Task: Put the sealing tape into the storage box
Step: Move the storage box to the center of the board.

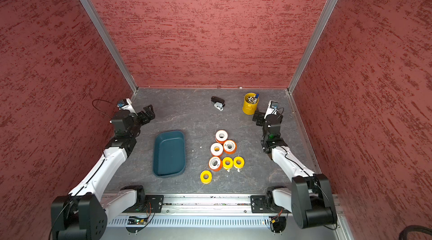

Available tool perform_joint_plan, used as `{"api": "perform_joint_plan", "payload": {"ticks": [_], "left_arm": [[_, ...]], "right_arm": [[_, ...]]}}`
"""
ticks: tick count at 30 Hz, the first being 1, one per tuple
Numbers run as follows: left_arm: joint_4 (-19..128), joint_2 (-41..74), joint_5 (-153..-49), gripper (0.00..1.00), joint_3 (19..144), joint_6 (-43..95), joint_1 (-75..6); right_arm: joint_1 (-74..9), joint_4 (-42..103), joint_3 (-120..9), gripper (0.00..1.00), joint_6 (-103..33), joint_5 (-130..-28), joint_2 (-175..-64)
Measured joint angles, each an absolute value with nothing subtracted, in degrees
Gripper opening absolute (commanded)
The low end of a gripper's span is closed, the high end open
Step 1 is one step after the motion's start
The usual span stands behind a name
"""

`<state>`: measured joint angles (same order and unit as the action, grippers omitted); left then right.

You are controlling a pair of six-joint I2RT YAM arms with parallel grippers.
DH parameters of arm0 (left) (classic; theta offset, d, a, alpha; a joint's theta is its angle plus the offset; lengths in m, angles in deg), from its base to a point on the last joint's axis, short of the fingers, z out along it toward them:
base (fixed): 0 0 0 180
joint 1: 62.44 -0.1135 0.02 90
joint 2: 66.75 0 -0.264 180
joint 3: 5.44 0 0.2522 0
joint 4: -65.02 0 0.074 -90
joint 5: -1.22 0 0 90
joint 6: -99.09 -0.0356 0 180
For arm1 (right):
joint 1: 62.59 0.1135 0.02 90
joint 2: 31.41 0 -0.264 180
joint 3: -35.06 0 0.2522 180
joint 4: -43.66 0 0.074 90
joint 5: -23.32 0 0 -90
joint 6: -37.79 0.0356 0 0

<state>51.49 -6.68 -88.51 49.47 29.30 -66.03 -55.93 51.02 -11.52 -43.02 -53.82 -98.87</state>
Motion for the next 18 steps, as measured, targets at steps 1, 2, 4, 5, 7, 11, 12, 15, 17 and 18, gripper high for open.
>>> {"api": "perform_joint_plan", "payload": {"ticks": [1,2,4,5,7,11,12,15,17,18], "left_arm": [[49.21,-7.53,-89.08,1.00,50.38,30.11,-66.17],[46.70,-8.67,-89.89,1.00,51.13,31.29,-66.45],[42.33,-11.12,-91.09,1.00,51.30,33.43,-67.08],[39.92,-12.41,-91.81,1.00,51.19,34.46,-67.39],[36.34,-14.50,-92.97,1.00,50.60,36.38,-67.63],[29.28,-17.72,-95.31,1.00,48.13,39.64,-67.56],[27.73,-18.37,-95.35,1.00,47.22,40.60,-67.41],[24.60,-21.50,-95.33,0.99,43.13,43.33,-66.23],[22.70,-23.07,-95.13,0.98,40.55,44.91,-64.31],[21.67,-23.53,-94.61,0.97,39.41,45.80,-62.69]], "right_arm": [[-55.39,49.14,-11.63,0.98,-42.01,-54.01,-97.82],[-54.56,47.24,-11.63,0.98,-40.88,-54.38,-96.71],[-52.66,44.05,-11.63,0.98,-38.91,-55.15,-94.89],[-51.54,42.46,-11.63,0.98,-38.12,-55.54,-94.09],[-49.44,39.88,-11.63,0.98,-37.08,-55.96,-92.77],[-44.50,36.84,-11.41,0.94,-36.03,-55.70,-91.13],[-43.26,36.58,-11.25,0.94,-36.05,-55.56,-91.07],[-40.68,35.57,-11.21,0.94,-36.14,-54.91,-91.75],[-39.89,35.31,-11.21,0.94,-36.16,-54.54,-92.47],[-39.76,35.11,-11.21,0.94,-36.16,-54.41,-92.77]]}}
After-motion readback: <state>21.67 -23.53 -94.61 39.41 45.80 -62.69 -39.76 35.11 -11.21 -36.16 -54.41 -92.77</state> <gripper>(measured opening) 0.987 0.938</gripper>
